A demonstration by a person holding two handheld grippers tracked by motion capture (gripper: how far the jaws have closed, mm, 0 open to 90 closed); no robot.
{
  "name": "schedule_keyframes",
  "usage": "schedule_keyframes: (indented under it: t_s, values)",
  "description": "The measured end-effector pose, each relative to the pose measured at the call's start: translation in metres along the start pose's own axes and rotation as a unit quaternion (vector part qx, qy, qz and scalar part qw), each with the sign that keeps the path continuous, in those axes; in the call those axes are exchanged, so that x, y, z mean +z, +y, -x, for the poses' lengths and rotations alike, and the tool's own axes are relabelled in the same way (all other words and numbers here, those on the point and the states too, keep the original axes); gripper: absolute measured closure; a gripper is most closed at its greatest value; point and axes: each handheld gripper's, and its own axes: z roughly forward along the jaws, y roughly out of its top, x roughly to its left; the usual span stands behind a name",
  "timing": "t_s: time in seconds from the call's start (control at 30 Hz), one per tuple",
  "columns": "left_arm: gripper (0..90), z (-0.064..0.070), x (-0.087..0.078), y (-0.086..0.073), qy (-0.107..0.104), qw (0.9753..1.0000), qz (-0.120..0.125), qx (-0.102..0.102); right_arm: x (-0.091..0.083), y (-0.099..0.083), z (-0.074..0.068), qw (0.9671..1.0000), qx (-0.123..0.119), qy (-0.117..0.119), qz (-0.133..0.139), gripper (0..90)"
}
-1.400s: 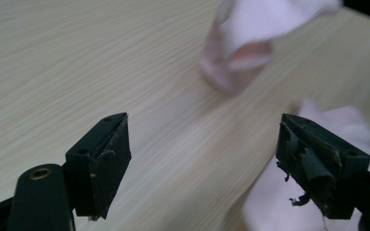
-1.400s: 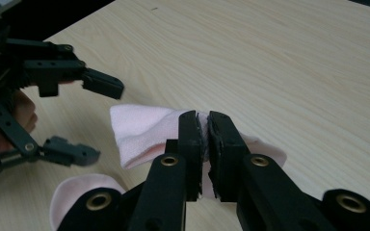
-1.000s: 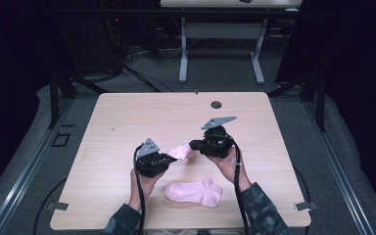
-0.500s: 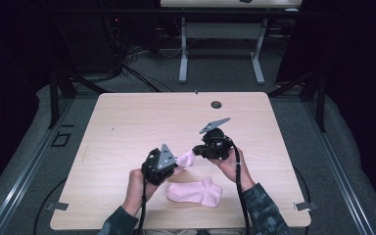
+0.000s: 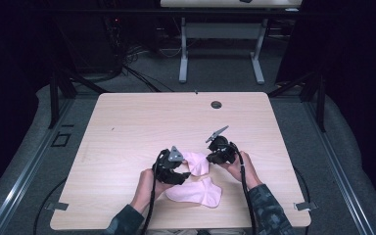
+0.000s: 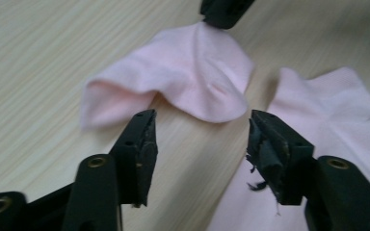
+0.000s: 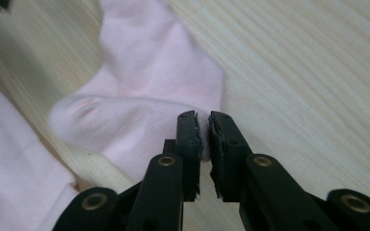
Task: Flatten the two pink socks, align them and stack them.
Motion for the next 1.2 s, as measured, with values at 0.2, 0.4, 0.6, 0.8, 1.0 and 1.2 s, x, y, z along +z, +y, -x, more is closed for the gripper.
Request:
schedule_keyframes:
  t_s: [0.2,0.4,0.6,0.8,1.0,1.2]
  values:
    - [39.4,-0.034,-0.007,-0.006,0.013,0.9992,-0.003,-0.037,-0.002,-0.005,0.004,0.9995,0.03,0.007,0.013,57.7]
    - [40.2,-0.055,0.006,-0.007,0.009,0.9977,-0.022,-0.063,-0.016,-0.01,-0.009,0.9971,0.049,0.01,0.057,50.4]
    - [40.0,-0.075,0.02,0.005,0.002,0.9982,-0.009,-0.06,-0.015,-0.012,-0.038,0.9976,0.0,0.025,0.065,46.2]
    - [42.4,-0.081,0.038,0.016,-0.02,0.9995,-0.013,-0.021,0.009,-0.008,-0.047,0.9986,-0.028,0.027,0.037,49.2]
    - [60.5,-0.08,0.055,0.014,-0.043,0.9984,-0.038,-0.005,0.019,-0.009,-0.048,0.9989,-0.03,0.028,0.023,66.6]
    - [87.1,-0.075,0.059,0.016,-0.056,0.9983,-0.016,0.006,0.018,-0.014,-0.042,0.9986,-0.024,0.03,0.037,87.9]
